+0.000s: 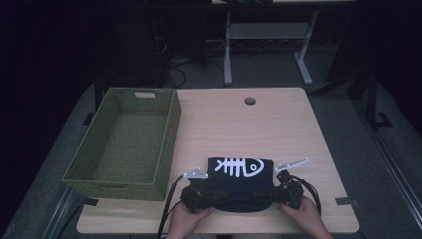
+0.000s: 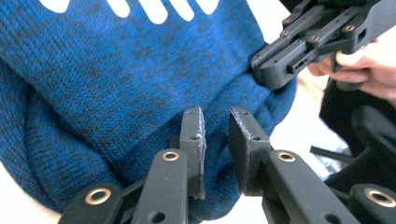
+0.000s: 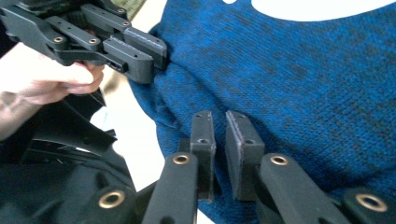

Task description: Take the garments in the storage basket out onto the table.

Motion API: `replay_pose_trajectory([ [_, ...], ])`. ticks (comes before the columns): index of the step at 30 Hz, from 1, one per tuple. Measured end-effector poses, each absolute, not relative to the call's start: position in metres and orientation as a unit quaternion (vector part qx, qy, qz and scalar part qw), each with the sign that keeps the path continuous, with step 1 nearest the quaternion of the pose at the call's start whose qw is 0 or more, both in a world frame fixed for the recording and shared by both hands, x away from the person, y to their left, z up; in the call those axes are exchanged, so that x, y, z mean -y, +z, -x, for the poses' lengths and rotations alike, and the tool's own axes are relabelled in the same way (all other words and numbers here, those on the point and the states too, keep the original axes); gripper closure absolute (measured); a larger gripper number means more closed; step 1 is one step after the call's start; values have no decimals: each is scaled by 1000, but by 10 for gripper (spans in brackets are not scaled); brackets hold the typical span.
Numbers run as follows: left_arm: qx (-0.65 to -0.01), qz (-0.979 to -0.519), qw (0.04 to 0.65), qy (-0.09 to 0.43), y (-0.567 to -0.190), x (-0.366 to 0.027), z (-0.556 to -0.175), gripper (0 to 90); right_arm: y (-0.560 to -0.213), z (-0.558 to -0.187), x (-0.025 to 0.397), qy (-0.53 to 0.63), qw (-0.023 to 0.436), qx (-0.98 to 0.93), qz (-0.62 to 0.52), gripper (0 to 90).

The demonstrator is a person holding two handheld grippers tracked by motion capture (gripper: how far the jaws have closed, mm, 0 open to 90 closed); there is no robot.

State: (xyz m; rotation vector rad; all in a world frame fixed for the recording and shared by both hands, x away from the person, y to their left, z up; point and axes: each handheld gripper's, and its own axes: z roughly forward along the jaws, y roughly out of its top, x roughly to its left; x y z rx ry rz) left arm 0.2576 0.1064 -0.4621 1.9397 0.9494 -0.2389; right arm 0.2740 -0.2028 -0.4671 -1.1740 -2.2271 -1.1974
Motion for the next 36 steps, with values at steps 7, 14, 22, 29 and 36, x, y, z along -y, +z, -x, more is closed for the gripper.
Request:
replay_pose_trajectory([
  [7,-382,-786,476,-100,-452,-113,-259,767,-456,-269,215,-441,175,778,411,796],
  [14,-389,-790,461,-108,-469,-112,-257,774,-465,-266,213,-427,167,788,410,814],
  [22,-384,-798,456,-93,-470,-110,-255,784,-469,-264,212,-420,154,794,412,860],
  [29,-389,-791,462,-97,-467,-111,-254,773,-468,-265,212,-424,159,792,411,816],
  [36,-396,-773,484,-104,-454,-116,-259,746,-454,-266,214,-429,144,793,408,734],
])
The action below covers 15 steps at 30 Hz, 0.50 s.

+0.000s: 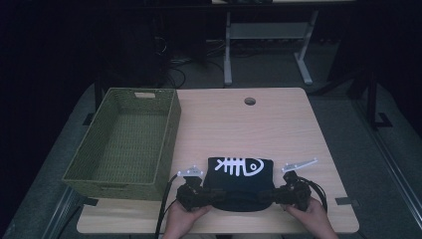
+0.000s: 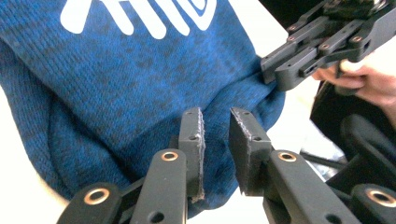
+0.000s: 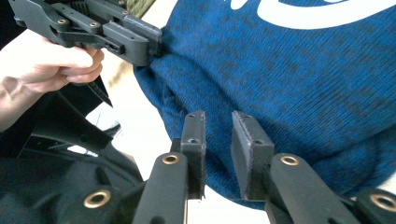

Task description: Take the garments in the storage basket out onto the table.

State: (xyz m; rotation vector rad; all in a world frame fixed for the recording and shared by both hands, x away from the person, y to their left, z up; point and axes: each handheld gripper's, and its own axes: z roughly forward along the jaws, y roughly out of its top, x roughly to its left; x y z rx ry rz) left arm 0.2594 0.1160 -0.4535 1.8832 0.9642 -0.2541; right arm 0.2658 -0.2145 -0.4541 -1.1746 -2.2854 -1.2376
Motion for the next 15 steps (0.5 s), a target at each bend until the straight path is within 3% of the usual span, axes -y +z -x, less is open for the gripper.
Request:
replay_pose_trajectory([
  [15,-436,-751,491,-68,-445,-125,-278,708,-451,-282,236,-442,109,763,459,620],
])
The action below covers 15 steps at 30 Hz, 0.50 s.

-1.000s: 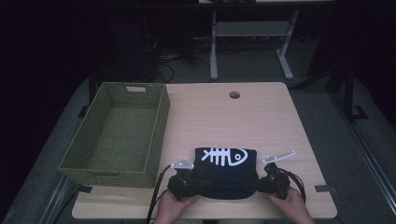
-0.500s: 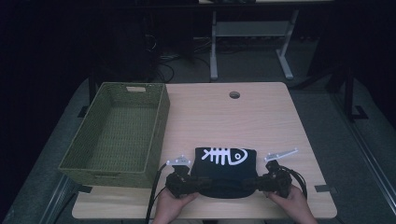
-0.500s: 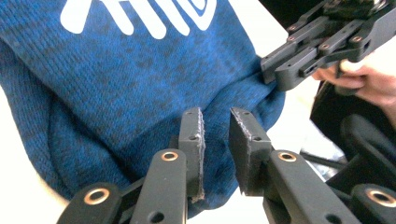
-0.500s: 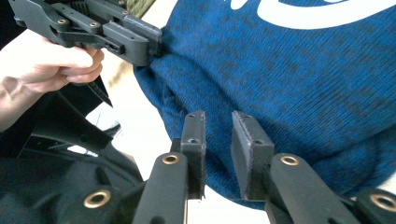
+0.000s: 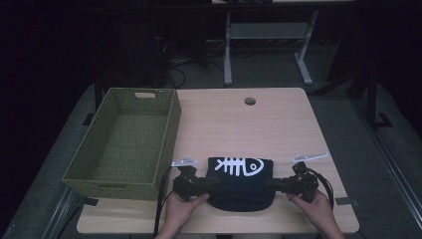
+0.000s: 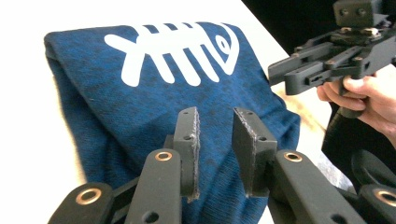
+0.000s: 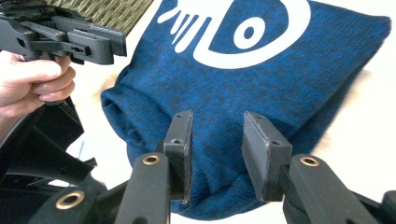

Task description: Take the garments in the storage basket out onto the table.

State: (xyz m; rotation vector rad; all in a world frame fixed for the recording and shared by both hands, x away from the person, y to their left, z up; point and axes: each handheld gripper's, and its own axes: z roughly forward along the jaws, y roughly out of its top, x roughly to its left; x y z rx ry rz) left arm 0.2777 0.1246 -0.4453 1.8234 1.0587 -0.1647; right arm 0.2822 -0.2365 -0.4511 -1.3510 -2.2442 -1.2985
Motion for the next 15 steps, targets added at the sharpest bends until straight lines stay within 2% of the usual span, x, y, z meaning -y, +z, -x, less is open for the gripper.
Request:
replay_pose_trajectory([
  [5,-454,-741,491,-59,-447,-128,-281,686,-453,-288,242,-439,95,757,475,533],
  [8,-469,-736,486,-50,-451,-129,-283,669,-456,-290,245,-436,85,752,488,511],
  [15,-488,-734,472,-35,-461,-131,-286,632,-466,-295,244,-421,76,751,503,542],
])
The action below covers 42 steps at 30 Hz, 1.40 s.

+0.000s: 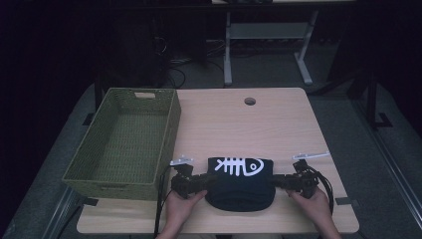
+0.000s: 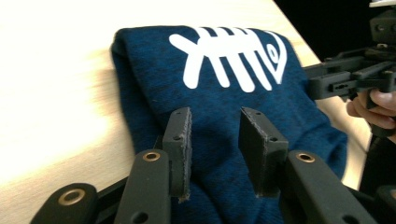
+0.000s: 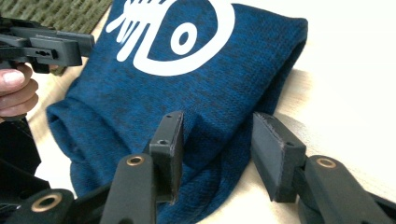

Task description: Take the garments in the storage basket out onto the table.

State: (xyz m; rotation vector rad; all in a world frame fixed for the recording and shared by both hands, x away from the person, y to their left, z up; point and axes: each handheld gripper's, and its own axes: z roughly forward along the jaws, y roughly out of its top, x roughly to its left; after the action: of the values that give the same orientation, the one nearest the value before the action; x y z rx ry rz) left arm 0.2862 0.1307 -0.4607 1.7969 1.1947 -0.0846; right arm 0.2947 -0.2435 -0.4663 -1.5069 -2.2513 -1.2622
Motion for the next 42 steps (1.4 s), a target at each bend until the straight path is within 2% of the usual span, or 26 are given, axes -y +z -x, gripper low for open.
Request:
replay_pose_trajectory([
  [3,-493,-737,461,-39,-465,-131,-289,607,-470,-297,245,-425,80,746,507,548],
  [8,-495,-737,459,-43,-469,-129,-290,634,-472,-297,243,-420,85,751,502,663],
  [13,-492,-738,459,-47,-470,-125,-290,654,-473,-298,245,-418,92,752,501,691],
  [27,-474,-747,461,-66,-472,-97,-289,660,-470,-292,274,-410,82,744,522,684],
  [35,-484,-735,471,-60,-465,-103,-293,629,-464,-292,278,-419,71,741,520,621],
  [42,-495,-727,473,-57,-465,-107,-296,588,-462,-293,285,-423,67,735,526,607],
])
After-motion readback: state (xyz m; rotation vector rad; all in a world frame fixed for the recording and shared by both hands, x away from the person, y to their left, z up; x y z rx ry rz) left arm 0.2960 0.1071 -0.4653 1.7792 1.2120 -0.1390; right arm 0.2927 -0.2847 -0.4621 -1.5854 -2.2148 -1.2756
